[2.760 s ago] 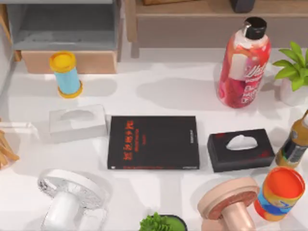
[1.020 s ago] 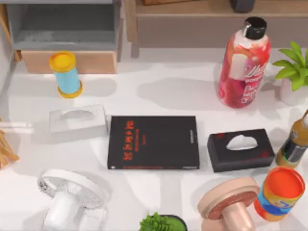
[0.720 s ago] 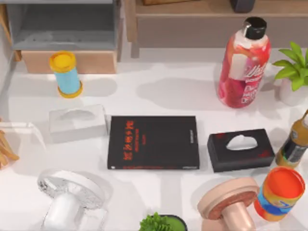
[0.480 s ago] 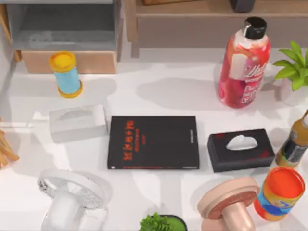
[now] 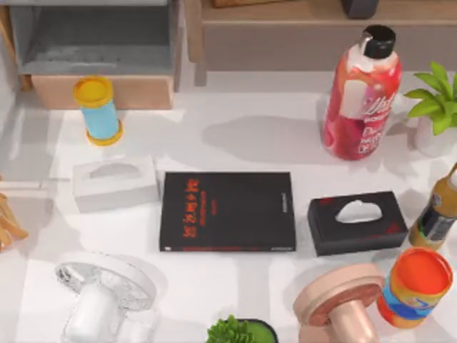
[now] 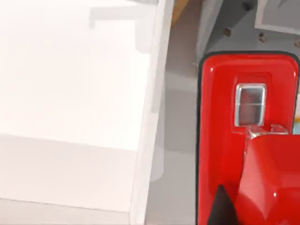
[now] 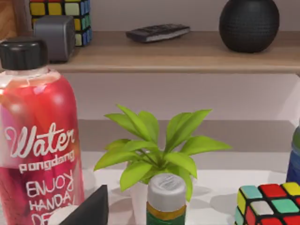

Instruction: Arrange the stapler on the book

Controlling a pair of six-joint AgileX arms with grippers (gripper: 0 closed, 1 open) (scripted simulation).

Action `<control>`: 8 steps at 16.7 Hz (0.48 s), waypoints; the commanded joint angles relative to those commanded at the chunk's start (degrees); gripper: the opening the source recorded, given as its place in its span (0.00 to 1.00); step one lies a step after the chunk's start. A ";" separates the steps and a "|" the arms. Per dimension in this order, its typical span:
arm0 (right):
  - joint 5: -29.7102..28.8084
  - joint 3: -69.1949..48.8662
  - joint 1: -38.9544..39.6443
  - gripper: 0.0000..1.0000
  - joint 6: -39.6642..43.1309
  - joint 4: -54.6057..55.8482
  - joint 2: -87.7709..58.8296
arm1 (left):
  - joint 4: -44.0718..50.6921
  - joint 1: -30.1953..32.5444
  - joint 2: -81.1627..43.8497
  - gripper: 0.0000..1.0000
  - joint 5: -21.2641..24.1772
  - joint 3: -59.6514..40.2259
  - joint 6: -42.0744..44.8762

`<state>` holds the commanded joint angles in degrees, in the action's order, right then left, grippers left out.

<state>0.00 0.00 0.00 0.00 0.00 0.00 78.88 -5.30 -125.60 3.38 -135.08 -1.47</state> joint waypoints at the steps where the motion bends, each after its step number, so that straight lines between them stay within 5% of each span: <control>1: 0.00 0.00 0.00 1.00 0.00 0.00 0.00 | -0.47 3.03 1.23 0.00 -0.35 1.56 -2.62; 8: 0.00 0.00 0.00 1.00 0.00 0.00 0.00 | -6.19 25.57 3.92 0.00 -3.96 16.26 -21.66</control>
<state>0.00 0.00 0.00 0.00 0.00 0.00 72.68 20.27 -121.68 -0.58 -118.82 -23.13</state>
